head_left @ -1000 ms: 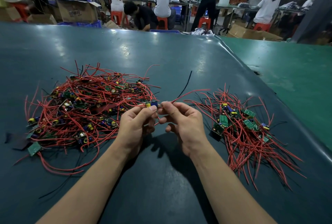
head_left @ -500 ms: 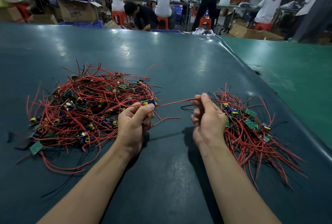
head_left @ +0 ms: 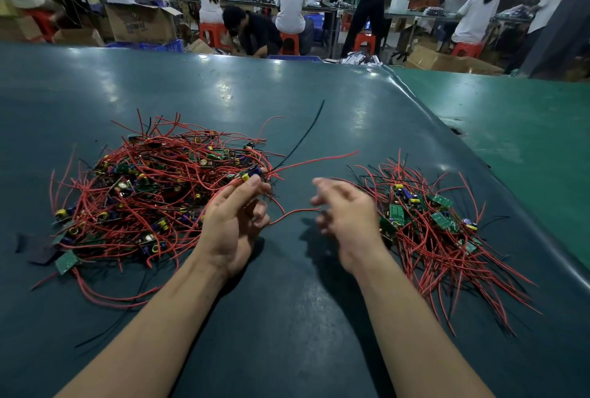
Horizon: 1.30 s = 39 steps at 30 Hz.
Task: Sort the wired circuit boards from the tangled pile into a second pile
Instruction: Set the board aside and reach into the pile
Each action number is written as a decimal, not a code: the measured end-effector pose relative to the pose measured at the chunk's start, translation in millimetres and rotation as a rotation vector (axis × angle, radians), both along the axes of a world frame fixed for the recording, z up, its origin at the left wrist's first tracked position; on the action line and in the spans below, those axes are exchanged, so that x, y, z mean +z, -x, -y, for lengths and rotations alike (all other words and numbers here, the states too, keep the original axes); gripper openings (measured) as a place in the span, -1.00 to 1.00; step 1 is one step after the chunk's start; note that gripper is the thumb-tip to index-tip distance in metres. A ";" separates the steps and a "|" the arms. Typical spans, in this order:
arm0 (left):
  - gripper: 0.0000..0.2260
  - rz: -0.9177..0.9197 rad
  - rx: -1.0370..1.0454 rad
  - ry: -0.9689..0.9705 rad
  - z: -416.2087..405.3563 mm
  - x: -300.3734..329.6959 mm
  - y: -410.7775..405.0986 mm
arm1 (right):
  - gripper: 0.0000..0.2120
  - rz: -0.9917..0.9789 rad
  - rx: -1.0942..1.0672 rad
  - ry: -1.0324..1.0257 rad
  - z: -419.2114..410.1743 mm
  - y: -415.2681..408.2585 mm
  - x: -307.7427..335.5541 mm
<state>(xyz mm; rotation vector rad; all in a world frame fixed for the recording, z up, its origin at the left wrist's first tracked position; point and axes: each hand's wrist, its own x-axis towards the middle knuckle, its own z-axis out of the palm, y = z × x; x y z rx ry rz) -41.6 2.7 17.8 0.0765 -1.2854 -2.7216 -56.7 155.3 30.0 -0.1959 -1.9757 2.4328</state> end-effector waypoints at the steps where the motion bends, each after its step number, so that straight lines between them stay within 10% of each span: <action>1: -0.92 -0.007 0.001 0.022 -1.2 -0.1 -0.5 | -0.90 -0.009 0.130 -0.058 7.1 -4.2 -1.4; 10: -0.95 -0.055 -0.031 0.283 -10.1 -2.8 -5.2 | -0.79 -0.162 0.083 0.084 17.5 -6.9 -6.9; 26: -0.96 0.033 -0.021 -0.044 5.1 3.4 -2.0 | -0.66 -0.132 -0.427 0.515 -18.1 17.7 2.1; 32: -0.84 0.091 -0.250 -0.118 5.5 3.4 -5.7 | -0.71 -0.092 0.068 0.075 4.0 3.3 -3.3; 39: -0.90 0.133 -0.442 0.229 -3.2 2.5 -15.2 | -0.29 -0.017 0.549 -0.043 6.2 -9.3 -3.1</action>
